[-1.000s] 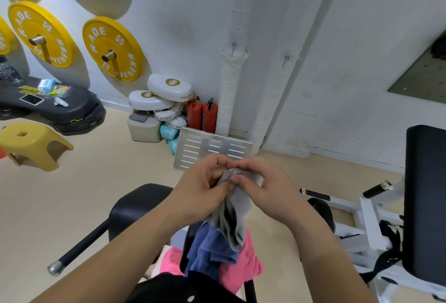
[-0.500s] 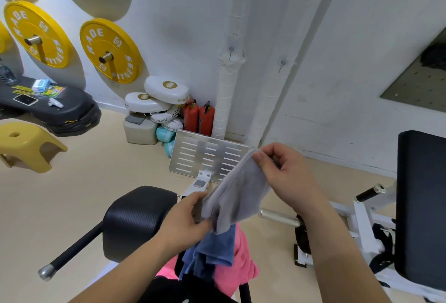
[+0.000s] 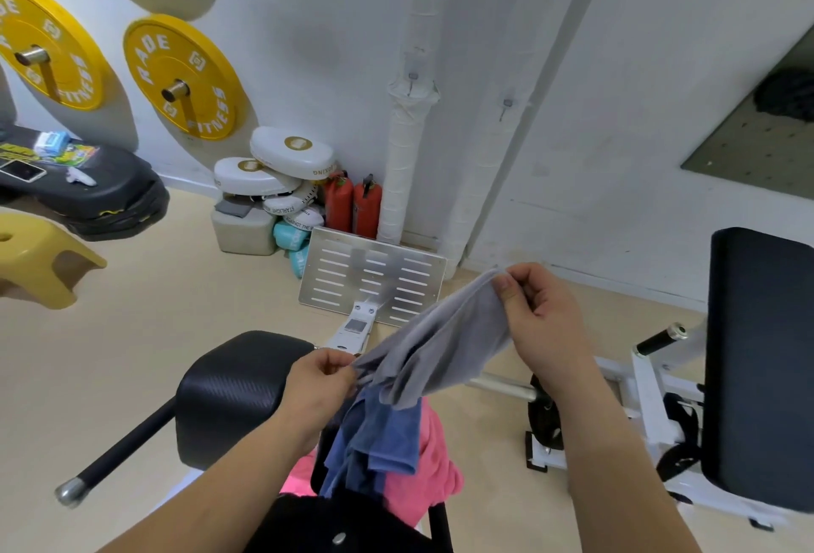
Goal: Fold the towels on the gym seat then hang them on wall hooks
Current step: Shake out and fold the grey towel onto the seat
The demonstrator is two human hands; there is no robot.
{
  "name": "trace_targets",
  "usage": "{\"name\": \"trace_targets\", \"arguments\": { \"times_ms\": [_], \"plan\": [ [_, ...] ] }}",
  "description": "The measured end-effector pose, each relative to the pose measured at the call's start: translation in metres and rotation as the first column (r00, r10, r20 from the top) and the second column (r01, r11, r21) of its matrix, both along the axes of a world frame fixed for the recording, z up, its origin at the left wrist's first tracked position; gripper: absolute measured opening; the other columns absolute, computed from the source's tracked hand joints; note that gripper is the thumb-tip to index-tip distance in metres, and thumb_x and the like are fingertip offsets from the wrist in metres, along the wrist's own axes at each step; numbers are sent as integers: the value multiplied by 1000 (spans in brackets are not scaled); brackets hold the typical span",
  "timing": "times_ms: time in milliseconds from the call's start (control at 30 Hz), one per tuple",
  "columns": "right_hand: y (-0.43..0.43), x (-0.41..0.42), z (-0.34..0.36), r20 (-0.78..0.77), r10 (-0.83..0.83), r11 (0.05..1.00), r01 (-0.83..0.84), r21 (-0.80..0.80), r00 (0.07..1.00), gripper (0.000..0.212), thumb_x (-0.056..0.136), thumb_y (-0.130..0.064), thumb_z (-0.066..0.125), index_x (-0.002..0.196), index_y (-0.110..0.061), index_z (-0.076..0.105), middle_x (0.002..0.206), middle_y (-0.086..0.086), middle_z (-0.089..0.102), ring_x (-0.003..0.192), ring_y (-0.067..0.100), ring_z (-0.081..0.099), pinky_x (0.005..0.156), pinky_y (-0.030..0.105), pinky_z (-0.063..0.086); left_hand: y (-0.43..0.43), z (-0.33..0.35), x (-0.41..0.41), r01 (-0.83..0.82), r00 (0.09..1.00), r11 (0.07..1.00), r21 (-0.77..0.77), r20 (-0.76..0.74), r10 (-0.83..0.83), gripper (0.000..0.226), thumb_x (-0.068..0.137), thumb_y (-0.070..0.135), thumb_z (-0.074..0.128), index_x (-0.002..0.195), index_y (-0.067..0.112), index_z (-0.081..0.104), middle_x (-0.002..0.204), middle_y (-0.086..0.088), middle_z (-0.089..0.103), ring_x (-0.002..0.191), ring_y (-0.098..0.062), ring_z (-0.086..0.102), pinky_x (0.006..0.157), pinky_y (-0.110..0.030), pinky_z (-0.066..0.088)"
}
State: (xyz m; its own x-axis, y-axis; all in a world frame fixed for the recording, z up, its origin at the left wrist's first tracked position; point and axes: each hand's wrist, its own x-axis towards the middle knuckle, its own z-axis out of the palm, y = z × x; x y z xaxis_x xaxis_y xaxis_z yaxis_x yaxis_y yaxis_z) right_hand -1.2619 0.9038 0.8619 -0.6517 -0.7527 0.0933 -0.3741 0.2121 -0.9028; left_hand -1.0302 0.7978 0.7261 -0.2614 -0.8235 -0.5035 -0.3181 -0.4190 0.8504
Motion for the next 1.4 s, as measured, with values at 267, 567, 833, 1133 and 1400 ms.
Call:
{"name": "trace_targets", "arguments": {
  "times_ms": [267, 567, 833, 1133, 1400],
  "plan": [
    [17, 4, -7, 41, -37, 999, 36, 9, 999, 14, 101, -20, 62, 89, -20, 67, 80, 2, 70, 72, 8, 61, 63, 17, 48, -18, -3, -1, 334, 885, 850, -408, 446, -134, 15, 90, 7, 60, 89, 21, 64, 95, 1, 59, 79, -16, 58, 74, -31, 48],
    [23, 25, -1, 34, 91, 996, -90, -24, 995, 10, 101, -15, 62, 94, -16, 69, 87, 4, 69, 81, 16, 63, 71, 20, 49, 12, -27, -15, -93, 995, 979, 182, -6, 96, 17, 100, 5, 51, 100, -7, 62, 77, -18, 67, 64, -27, 64, 66, -45, 62],
    [29, 29, 9, 37, 204, 978, -205, 25, 978, 10, 100, -12, 62, 92, -15, 67, 86, 2, 68, 88, 22, 63, 75, 20, 48, 25, -37, -31, 141, 990, 985, 99, 11, -142, 23, 102, 21, 59, 93, 1, 66, 76, -12, 67, 70, -25, 65, 61, -33, 61],
    [32, 30, 7, 33, 137, 991, -137, -8, 990, 13, 100, -14, 63, 92, -21, 70, 88, 1, 70, 85, 14, 64, 75, 21, 50, 33, -33, -21, 239, 929, 800, 550, -370, -23, 19, 90, -12, 63, 108, -7, 69, 100, -23, 74, 88, -35, 73, 73, -38, 64],
    [42, 17, 10, -46, 93, 993, -90, 72, 995, 20, 100, -15, 63, 90, -31, 67, 84, -10, 70, 81, 6, 63, 74, 25, 49, 16, -23, -1, -37, 990, 976, 215, -124, 65, 13, 88, -17, 61, 90, -6, 69, 75, -16, 67, 58, -23, 66, 55, -28, 59]
  ]
}}
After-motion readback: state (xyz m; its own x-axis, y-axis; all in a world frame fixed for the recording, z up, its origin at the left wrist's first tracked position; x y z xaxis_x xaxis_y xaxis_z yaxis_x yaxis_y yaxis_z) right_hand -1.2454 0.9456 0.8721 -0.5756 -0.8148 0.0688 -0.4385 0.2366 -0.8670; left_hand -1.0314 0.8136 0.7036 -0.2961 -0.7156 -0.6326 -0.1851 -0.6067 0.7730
